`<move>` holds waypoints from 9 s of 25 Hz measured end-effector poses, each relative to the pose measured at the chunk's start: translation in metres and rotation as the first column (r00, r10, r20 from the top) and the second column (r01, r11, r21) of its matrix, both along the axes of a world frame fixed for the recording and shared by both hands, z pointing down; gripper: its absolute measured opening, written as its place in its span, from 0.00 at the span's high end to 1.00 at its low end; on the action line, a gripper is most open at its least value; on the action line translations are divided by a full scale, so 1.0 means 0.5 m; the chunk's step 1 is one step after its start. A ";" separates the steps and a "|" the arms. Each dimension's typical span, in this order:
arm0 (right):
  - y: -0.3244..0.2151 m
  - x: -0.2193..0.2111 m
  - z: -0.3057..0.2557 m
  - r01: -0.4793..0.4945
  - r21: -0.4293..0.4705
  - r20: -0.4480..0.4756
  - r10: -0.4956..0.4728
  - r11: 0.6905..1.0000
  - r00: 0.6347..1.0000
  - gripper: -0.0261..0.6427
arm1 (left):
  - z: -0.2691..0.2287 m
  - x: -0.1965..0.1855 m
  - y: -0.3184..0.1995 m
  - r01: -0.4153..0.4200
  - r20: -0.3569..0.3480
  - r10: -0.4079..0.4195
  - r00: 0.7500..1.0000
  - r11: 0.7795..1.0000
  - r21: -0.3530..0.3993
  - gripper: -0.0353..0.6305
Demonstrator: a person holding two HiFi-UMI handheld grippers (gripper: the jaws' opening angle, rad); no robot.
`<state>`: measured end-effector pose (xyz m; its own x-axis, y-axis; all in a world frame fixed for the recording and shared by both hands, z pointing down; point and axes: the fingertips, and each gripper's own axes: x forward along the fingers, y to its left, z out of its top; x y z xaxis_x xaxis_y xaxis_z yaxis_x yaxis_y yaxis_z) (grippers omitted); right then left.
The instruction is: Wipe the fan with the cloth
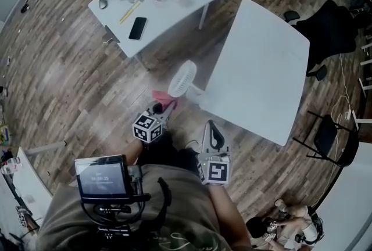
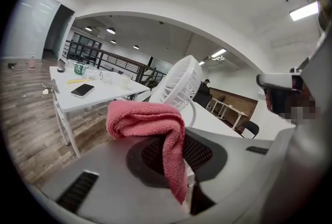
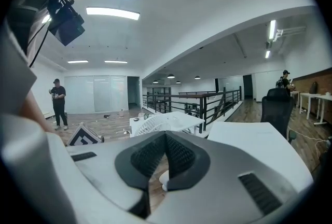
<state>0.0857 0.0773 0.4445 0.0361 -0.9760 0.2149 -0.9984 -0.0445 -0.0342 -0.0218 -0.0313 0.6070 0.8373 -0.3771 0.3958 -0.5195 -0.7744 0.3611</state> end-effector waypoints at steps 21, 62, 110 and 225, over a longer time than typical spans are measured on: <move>-0.109 0.035 0.086 0.153 -0.022 0.131 -0.148 0.988 0.980 0.95 | -0.034 0.093 0.032 0.300 0.048 -0.315 0.948 0.934 0.192 0.84; -0.152 0.118 0.062 0.489 0.068 0.210 -0.491 0.870 0.845 0.95 | -0.211 0.151 0.018 0.410 0.160 -0.534 0.830 0.780 0.473 0.84; -0.176 0.057 0.024 0.567 0.101 0.209 -0.574 0.818 0.791 0.95 | -0.161 0.143 -0.005 0.454 0.177 -0.587 0.790 0.754 0.474 0.84; -0.162 0.051 0.132 0.580 0.106 0.106 -0.589 0.808 0.801 0.95 | -0.013 0.116 -0.047 0.505 0.156 -0.599 0.786 0.766 0.397 0.84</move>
<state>0.1110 -0.0036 0.5105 -0.5685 -0.8149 0.1131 -0.8209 0.5527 -0.1439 0.0362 -0.0548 0.6006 0.3263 -0.8826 0.3384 -0.9282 -0.3669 -0.0621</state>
